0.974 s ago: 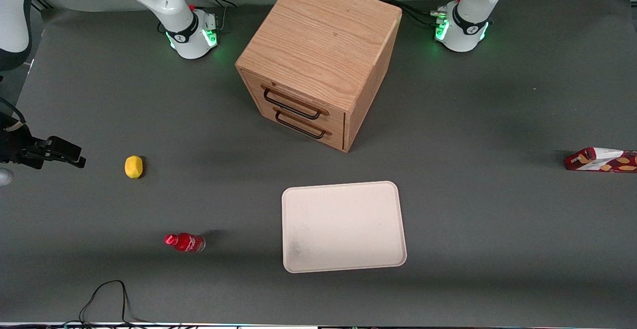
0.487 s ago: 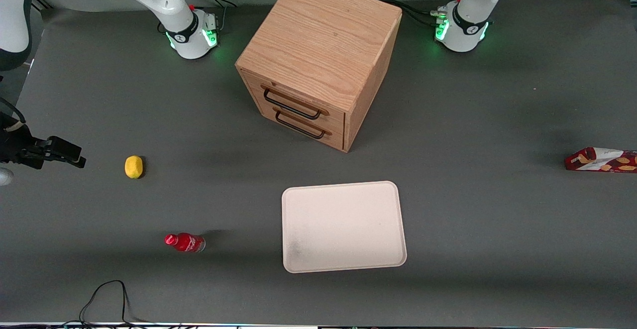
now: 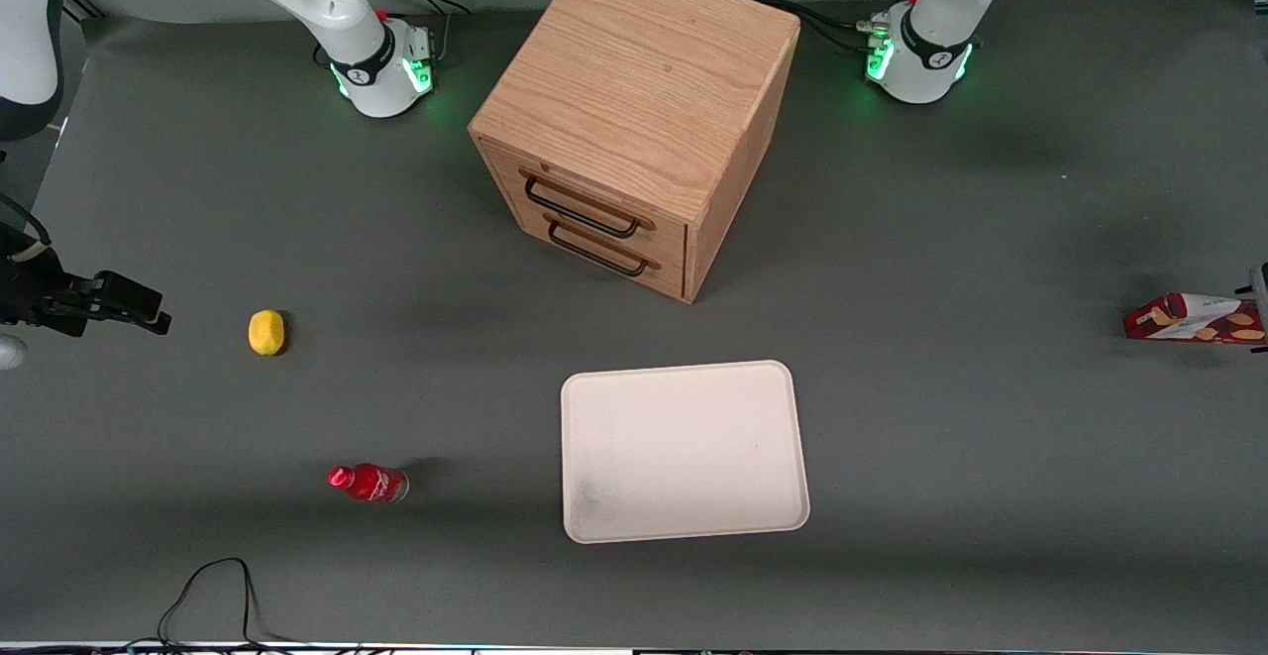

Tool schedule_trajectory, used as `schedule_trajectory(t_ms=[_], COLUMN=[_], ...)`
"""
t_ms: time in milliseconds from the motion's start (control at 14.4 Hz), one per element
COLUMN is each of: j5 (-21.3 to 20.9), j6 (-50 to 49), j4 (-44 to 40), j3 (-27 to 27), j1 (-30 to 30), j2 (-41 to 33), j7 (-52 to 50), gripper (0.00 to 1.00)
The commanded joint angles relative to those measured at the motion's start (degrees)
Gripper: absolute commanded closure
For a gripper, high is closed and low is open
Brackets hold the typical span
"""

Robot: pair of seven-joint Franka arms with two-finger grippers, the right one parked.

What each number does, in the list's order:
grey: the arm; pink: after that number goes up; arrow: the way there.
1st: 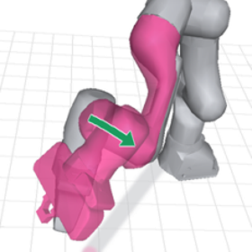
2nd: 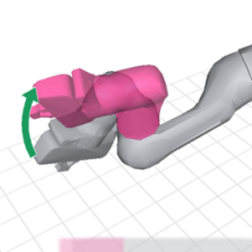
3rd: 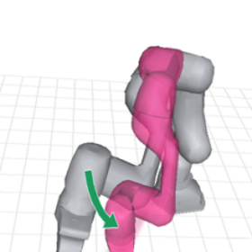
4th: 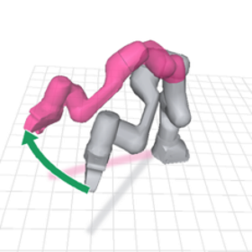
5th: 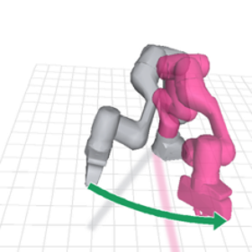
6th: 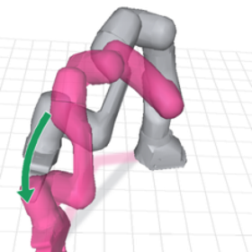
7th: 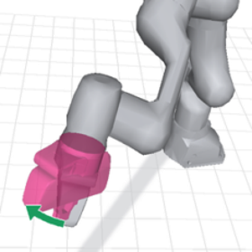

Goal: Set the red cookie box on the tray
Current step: 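Close the left gripper on the end of the cookie box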

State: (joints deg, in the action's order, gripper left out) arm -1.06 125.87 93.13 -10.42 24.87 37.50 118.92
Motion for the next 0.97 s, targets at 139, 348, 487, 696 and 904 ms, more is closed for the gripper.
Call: schedule_trajectory(t_ms=[139, 348, 487, 696, 904], j5=[1.8, 1.2, 1.2, 1.2, 1.8], j6=[1.0, 0.5, 0.3, -0.5, -0.8], j4=[1.4, 1.3, 1.2, 1.2, 1.1], j3=[-0.1, -0.1, -0.1, -0.2, -0.2], j1=[-0.5, -0.8, -0.9, -1.0, -1.4], j2=[0.6, 0.2, -0.1, -0.7, -1.4], j7=[1.8, 1.9, 1.7, 1.8, 0.7], gripper=[0.61, 1.00, 1.00, 1.00, 1.00])
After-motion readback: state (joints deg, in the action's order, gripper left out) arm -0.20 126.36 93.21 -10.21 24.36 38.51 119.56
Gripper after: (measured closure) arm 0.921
